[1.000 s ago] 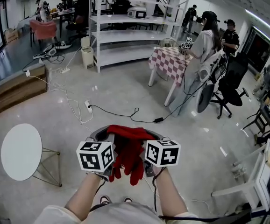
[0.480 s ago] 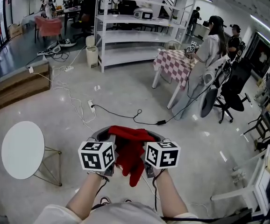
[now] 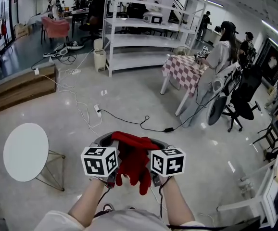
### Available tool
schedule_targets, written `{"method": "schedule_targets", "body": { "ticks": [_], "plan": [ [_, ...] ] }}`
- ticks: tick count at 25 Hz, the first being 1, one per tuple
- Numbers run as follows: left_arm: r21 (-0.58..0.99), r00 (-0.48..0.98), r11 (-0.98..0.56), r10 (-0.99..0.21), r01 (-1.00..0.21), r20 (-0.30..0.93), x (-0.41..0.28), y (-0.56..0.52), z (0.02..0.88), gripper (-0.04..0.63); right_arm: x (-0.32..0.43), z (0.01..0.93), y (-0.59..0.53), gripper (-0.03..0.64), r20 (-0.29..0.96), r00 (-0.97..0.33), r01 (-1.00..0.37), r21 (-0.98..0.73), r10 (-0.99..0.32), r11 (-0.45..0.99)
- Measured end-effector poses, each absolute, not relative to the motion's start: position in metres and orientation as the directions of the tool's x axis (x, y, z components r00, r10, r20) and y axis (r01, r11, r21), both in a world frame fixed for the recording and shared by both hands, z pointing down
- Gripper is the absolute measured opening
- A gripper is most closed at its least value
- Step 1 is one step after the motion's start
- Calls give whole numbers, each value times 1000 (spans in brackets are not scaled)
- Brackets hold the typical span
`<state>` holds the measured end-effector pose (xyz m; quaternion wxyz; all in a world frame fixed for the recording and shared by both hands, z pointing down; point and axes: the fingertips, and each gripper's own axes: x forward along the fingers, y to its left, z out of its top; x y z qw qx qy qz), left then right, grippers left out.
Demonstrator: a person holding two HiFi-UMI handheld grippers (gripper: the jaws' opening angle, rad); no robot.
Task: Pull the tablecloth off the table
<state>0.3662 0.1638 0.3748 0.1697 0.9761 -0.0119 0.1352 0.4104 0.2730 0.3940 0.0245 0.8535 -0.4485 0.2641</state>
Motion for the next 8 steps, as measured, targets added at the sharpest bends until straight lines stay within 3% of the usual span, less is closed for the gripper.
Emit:
{"method": "schedule_targets", "body": {
  "ticks": [8],
  "plan": [
    [323,961,-942,4,-90,277,353,162,376,20,400,396,270,32,482,417,-799,-210,-771,-563]
  ]
}}
